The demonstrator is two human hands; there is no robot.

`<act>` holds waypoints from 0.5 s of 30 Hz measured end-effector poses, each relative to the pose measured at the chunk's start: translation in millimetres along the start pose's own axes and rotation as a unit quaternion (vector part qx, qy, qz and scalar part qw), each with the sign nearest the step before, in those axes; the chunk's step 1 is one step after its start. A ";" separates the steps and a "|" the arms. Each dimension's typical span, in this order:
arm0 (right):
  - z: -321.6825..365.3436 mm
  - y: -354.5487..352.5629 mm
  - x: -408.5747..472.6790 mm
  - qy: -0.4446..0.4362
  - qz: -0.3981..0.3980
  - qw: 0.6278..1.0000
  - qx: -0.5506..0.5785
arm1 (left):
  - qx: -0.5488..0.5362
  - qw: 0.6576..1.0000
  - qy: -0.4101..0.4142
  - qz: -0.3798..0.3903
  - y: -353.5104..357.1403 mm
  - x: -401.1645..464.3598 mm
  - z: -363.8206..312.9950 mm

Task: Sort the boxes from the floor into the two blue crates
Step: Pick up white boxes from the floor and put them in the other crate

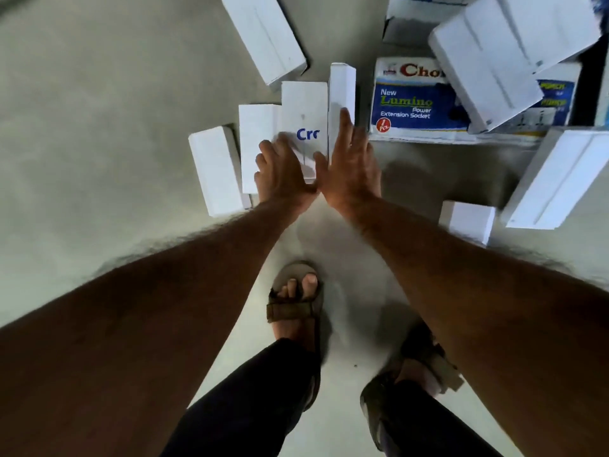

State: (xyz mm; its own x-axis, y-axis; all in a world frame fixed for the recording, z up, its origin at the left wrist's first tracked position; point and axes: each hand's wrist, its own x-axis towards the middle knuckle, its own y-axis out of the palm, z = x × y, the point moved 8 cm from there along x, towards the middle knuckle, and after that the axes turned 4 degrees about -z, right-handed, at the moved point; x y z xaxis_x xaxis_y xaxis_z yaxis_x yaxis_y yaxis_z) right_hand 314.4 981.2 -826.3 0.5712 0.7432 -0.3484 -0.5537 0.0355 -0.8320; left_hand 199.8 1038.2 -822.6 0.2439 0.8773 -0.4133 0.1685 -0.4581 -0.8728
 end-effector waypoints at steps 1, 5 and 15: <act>-1.2 1.9 4.4 0.006 -0.002 1.000 0.002 | -0.006 1.000 0.000 -0.006 1.9 3.0 -3.5; -13.2 2.7 16.6 0.039 0.000 0.999 -0.015 | -0.017 1.000 -0.006 -0.001 15.2 14.1 -17.5; -25.4 -58.9 -13.4 0.060 -0.082 0.994 0.049 | -0.091 0.992 -0.061 0.065 20.6 6.4 -20.2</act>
State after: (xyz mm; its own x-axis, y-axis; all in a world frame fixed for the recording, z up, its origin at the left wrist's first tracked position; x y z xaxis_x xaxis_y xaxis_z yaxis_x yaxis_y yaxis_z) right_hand 354.8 952.2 -783.6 0.7231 0.6374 -0.2662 -0.5012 0.2189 -0.8372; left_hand 224.2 1031.5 -838.0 0.1599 0.8145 -0.5578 0.3144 -0.5776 -0.7533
